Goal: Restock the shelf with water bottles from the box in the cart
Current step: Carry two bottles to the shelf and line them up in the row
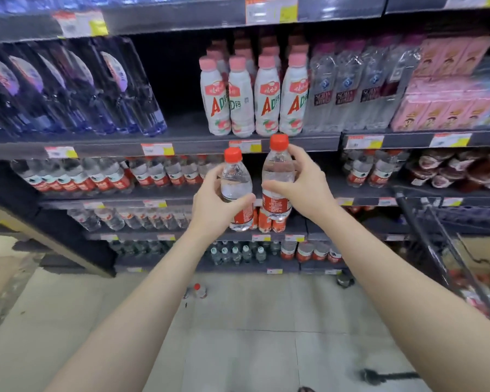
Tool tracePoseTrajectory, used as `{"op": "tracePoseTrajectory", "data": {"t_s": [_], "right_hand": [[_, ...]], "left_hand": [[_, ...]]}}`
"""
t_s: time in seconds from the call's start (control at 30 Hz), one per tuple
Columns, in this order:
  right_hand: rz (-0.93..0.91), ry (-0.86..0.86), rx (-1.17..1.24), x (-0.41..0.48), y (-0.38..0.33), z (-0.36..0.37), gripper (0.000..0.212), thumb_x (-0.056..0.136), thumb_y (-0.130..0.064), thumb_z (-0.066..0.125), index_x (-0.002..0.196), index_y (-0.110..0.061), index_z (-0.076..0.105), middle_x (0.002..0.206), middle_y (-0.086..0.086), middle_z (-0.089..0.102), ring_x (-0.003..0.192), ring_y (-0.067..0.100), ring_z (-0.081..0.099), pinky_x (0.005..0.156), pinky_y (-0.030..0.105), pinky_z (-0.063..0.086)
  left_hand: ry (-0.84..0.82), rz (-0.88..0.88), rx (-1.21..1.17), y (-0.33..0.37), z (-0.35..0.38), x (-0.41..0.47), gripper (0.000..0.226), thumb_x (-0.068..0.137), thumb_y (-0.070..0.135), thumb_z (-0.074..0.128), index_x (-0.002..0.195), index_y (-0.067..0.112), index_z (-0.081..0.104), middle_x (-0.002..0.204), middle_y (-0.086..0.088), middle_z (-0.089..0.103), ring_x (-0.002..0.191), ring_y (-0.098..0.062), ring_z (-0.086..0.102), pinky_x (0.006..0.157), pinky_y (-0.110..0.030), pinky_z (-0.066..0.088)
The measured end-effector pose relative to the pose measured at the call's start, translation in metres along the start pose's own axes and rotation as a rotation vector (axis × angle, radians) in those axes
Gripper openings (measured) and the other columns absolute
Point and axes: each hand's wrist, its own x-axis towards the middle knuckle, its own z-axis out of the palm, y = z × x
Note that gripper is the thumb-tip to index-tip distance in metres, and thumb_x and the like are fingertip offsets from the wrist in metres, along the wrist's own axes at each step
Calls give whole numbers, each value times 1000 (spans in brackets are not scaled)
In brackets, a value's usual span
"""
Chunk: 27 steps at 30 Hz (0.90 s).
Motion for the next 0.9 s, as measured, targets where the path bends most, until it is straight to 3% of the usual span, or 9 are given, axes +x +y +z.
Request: {"op": "tracePoseTrajectory", "data": {"t_s": [0.07, 0.17, 0.2, 0.27, 0.37, 0.57, 0.73, 0.9], "right_hand": [[21, 26, -4, 3, 7, 15, 80, 74, -37, 86, 145, -39, 48, 124, -7, 67, 119, 13, 62, 100, 45, 53], [28, 49, 19, 4, 22, 32, 77, 76, -31, 85, 144, -35, 49, 125, -13, 68, 116, 8, 64, 100, 40, 54], [41, 58, 27, 3, 28, 36, 77, 75, -32, 85, 143, -36, 50, 123, -17, 68, 113, 4, 65, 97, 36, 55], [64, 72, 37, 2, 40, 39, 76, 75, -32, 85, 142, -37, 51, 118, -23, 68, 106, -4, 65, 91, 27, 55], [98, 52, 59, 7, 62, 39, 81, 74, -28, 88, 146, -34, 50, 124, -19, 68, 111, -1, 65, 98, 32, 54], [91, -3, 50, 46, 119, 25, 80, 75, -29, 85, 146, -35, 51, 128, -17, 68, 118, 3, 64, 104, 43, 51], [49, -71, 55, 81, 175, 27, 78, 73, -36, 84, 143, -46, 50, 121, -26, 69, 113, -2, 65, 102, 39, 54], [-46, -111, 81, 110, 235, 41, 74, 74, -35, 83, 137, -55, 51, 119, -22, 71, 110, 1, 68, 97, 36, 55]], "left_hand": [[-42, 23, -3, -17, -3, 11, 88, 66, 70, 87, 141, 60, 43, 124, 50, 46, 130, 6, 49, 108, -31, 45], [-91, 54, -7, -32, -5, 21, 81, 55, 89, 80, 126, 75, 44, 122, 55, 52, 120, 22, 52, 97, -21, 46], [-107, 52, -20, -36, -2, 24, 77, 55, 88, 81, 122, 77, 43, 123, 54, 54, 118, 23, 54, 95, -20, 48], [-131, 39, -46, -45, 7, 30, 76, 61, 74, 90, 123, 71, 46, 126, 41, 62, 118, 11, 62, 99, -31, 56], [-189, 43, -52, -62, 28, 43, 75, 66, 59, 93, 125, 67, 49, 124, 32, 68, 114, 4, 68, 100, -43, 59], [-222, -18, -62, -97, 77, 74, 77, 67, 53, 95, 131, 57, 53, 117, 23, 75, 108, -1, 73, 97, -46, 61], [-203, -36, -68, -135, 115, 95, 79, 67, 53, 96, 134, 52, 54, 117, 20, 77, 107, -3, 74, 98, -46, 60], [-130, 20, -134, -185, 153, 117, 79, 69, 45, 95, 137, 43, 55, 122, 16, 75, 111, -6, 73, 99, -45, 60]]}}
